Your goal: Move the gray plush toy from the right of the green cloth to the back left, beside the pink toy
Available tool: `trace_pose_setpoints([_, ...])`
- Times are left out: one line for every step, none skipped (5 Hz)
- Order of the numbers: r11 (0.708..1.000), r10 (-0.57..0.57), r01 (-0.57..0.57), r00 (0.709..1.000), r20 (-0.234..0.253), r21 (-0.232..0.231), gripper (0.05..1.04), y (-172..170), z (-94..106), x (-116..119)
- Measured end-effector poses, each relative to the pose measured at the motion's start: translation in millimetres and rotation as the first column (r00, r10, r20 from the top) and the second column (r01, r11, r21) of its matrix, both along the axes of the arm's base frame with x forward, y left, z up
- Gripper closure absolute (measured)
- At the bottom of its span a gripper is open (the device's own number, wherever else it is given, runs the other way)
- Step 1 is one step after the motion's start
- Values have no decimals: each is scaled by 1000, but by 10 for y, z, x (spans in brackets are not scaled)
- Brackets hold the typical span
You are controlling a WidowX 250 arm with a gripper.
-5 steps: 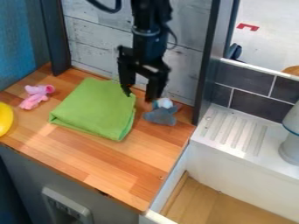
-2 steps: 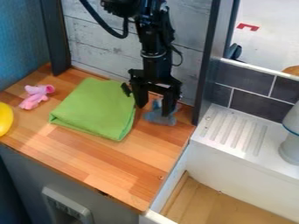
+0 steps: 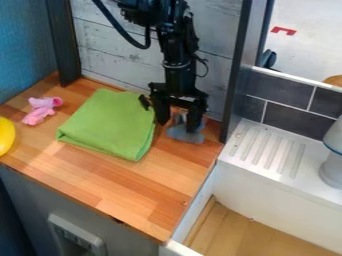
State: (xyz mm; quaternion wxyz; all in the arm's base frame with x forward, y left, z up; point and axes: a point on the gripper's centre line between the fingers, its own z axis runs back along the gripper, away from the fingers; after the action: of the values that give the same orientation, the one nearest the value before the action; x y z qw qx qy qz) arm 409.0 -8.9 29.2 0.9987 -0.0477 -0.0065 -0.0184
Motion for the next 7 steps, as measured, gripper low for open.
trace_pose_setpoints([999, 20, -20, 1000, -8, -36, 83, -56, -68, 30])
trace_pose_setpoints([998, 30, -31, 1000, -7, -52, 127, -81, -81, 35])
trace_pose_setpoints([999, 25, -27, 999, -28, -41, 382, -59, -127, -38])
trace_pose_setpoints([999, -42, 40, 998, -54, -24, 533, 103, -22, -206])
trace_pose_setpoints([995, -102, 101, 995, -14, -19, 612, 232, 358, -298])
trace_pose_setpoints([990, -142, 142, 990, 25, -12, 636, 271, 660, -408])
trace_pose_setpoints([993, -120, 121, 992, 40, -15, 636, 545, 856, -504])
